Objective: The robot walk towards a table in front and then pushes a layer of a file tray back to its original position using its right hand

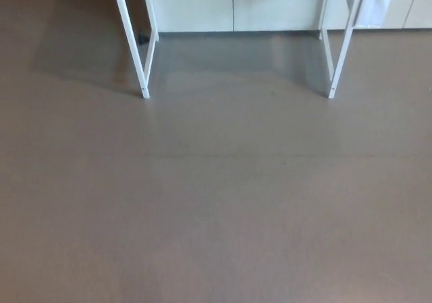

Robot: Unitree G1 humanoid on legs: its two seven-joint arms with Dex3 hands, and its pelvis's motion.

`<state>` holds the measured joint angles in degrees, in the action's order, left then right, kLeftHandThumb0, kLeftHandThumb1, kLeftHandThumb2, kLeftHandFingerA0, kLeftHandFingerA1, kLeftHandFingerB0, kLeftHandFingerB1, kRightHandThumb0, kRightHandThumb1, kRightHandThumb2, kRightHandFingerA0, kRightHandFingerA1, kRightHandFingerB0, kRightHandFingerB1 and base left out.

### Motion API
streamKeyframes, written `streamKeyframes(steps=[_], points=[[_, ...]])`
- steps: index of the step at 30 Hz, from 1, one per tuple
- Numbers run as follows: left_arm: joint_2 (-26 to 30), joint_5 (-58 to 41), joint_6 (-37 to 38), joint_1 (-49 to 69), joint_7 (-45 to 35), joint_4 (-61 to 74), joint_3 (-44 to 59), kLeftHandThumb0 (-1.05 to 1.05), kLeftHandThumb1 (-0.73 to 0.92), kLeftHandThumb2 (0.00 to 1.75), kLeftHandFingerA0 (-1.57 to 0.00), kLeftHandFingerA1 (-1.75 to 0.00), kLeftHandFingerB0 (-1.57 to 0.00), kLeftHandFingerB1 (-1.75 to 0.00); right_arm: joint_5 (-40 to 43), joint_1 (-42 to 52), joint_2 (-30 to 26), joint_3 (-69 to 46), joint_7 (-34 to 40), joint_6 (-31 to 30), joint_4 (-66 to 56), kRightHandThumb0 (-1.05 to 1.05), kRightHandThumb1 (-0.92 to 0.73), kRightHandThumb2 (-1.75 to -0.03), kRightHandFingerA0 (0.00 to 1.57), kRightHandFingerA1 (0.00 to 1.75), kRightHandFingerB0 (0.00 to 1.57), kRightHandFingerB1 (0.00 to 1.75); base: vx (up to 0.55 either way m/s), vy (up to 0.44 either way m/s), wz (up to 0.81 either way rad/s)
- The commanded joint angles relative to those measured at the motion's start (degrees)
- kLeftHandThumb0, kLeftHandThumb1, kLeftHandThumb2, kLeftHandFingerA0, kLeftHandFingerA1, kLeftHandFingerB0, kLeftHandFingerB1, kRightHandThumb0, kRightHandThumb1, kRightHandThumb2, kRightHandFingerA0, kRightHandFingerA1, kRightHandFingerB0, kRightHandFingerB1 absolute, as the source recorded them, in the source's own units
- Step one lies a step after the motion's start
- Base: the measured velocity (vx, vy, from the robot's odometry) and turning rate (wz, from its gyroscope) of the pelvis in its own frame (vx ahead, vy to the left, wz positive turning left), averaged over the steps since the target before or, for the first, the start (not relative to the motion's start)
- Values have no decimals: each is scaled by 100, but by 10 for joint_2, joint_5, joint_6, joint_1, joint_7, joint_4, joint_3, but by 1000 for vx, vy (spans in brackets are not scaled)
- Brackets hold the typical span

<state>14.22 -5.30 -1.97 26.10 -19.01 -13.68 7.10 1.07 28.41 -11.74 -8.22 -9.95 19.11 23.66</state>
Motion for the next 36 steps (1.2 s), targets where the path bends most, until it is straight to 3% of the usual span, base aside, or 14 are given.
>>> streamKeyframes(steps=[1, 3, 7, 9, 10, 11, 13, 22, 26, 29, 30, 33, 34, 36], points=[[7, 8, 17, 19, -3, -9, -3, -22, 63, 58, -52, -46, -40, -38, -6, 20, -4, -1, 2, 46, 36, -55, -48, -82, 75, 65, 36, 48, 257, 27, -12], [9, 12, 21, 22, -3, -13, -6, -22, 63, 58, -53, -46, -41, -38, -12, 21, -6, 1, 5, 57, 50, -52, -60, -58, 79, 56, 42, 35, 278, 89, -20], [12, 22, 25, 32, 4, -10, -12, -22, 64, 59, -53, -45, -41, -38, -16, 23, -9, 3, 3, 89, 82, -60, -50, -85, 70, 67, 34, 49, 421, 146, 4], [16, 23, 33, 33, 0, -15, -15, -23, 64, 59, -53, -45, -40, -38, -16, 18, -9, 5, 3, 115, 104, -57, -62, -59, 76, 60, 41, 36, 440, 142, -68], [18, 22, 37, 33, -2, -15, -16, -23, 64, 59, -53, -46, -40, -38, -15, 15, -7, 5, 4, 118, 114, -61, -50, -85, 72, 68, 34, 48, 447, 147, -28], [19, 22, 32, 33, 2, -12, -16, -24, 63, 58, -55, -45, -42, -38, -15, 12, -7, 5, 5, 121, 120, -56, -61, -59, 77, 61, 41, 35, 290, 131, -2], [19, 22, 26, 34, 7, -7, -17, -24, 63, 58, -54, -46, -42, -38, -16, 10, -7, 6, 7, 125, 125, -59, -49, -84, 72, 68, 34, 49, 254, 117, -2], [28, 27, 36, 22, 3, -20, -21, -25, 64, 59, -54, -45, -41, -38, -26, 12, -10, 13, 12, 125, 117, -58, -62, -59, 78, 59, 41, 35, 318, -38, 18], [24, 19, 31, 19, 0, -19, -17, -24, 64, 59, -53, -45, -40, -38, -21, 10, -9, 14, 10, 129, 119, -59, -49, -85, 72, 69, 33, 49, 364, -289, 57], [22, 17, 30, 18, 3, -18, -15, -24, 63, 58, -52, -45, -40, -38, -23, 9, -10, 15, 13, 127, 117, -56, -61, -59, 76, 60, 41, 35, 347, -91, 5], [20, 15, 30, 16, 5, -19, -13, -23, 63, 58, -52, -46, -40, -38, -23, 17, -10, 16, 12, 125, 102, -62, -51, -86, 70, 69, 34, 49, 327, -28, -6], [18, 22, 31, 15, 15, -19, -12, -20, 62, 58, -52, -45, -41, -38, -22, 24, -9, 17, 12, 119, 88, -59, -51, -87, 67, 68, 33, 49, 337, 56, -26], [18, 29, 32, 14, 22, -18, -13, -20, 62, 58, -51, -45, -41, -38, -23, 20, -9, 17, 14, 116, 92, -55, -64, -60, 69, 56, 39, 35, 420, 161, -25], [16, 38, 34, 12, 36, -19, -13, -22, 61, 58, -49, -43, -41, -38, -25, 9, -9, 15, 21, 132, 115, -64, -54, -88, 51, 59, 35, 48, 481, 195, -23]])
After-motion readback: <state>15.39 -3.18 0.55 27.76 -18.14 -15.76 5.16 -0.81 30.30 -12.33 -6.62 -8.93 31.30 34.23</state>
